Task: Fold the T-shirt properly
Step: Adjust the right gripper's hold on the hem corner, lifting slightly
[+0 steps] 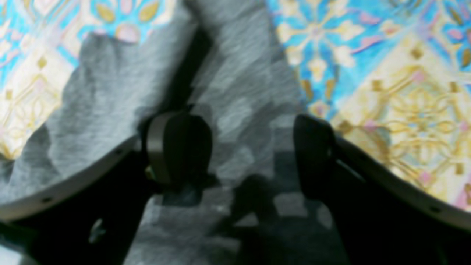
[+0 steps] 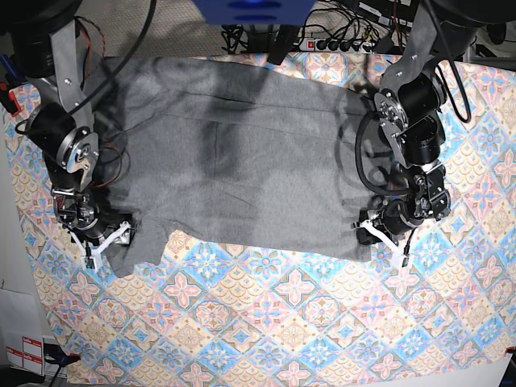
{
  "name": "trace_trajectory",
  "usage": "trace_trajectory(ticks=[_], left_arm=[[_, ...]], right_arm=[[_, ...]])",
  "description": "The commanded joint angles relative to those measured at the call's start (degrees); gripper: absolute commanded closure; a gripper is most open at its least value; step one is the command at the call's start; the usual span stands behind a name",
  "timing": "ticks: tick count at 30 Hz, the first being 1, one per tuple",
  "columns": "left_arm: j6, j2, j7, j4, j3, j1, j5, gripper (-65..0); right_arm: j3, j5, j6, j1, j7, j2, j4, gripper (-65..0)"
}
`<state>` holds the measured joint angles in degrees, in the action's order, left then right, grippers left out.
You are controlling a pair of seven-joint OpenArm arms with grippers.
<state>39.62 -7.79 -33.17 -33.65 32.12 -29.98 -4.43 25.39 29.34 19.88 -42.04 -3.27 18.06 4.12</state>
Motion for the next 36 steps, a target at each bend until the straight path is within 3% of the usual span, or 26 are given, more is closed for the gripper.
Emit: trace_trajectory(ticks=[1, 9, 15, 19, 26, 31, 36], left_arm=[[0.4, -0.6, 1.0, -0.9, -0.1, -1.7, 1.0, -5.3], [0.4, -0.6, 1.0, -0.9, -0.1, -1.6, 1.0, -5.3], [0.4, -0.4, 1.2, -0.9, -0.3, -0.8, 1.0, -5.4], [0.4, -0.3, 1.0, -0.9, -0.3, -0.8, 1.0, -5.4], [0.4, -0.6, 1.1, -0.9, -0.3, -0.7, 1.0, -5.4], [0.4, -0.3, 1.1, -0.9, -0.3, -0.7, 1.0, -5.4], [0.4, -0.3, 1.1, -0.9, -0.3, -0.7, 1.0, -5.4]], right_arm=[[0.0, -0.6, 0.0, -2.3, 2.1, 1.1, 0.6, -43.4], [-3.9, -0.6, 0.0, -2.3, 2.1, 1.0, 0.8, -43.4], [-6.5, -0.6, 0.0, -2.3, 2.0, -1.9, 1.0, -43.3], [-6.3, -1.1, -0.3, -4.9, 1.3, -1.9, 2.2, -43.3], [1.1, -1.0, 0.0, -6.2, -10.4, -2.1, 13.0, -43.2], [0.2, -0.7, 6.9, -5.9, -19.5, -2.7, 19.7, -43.2], [0.1, -0.9, 6.9, -3.6, -16.3, -4.0, 20.6, -43.2]])
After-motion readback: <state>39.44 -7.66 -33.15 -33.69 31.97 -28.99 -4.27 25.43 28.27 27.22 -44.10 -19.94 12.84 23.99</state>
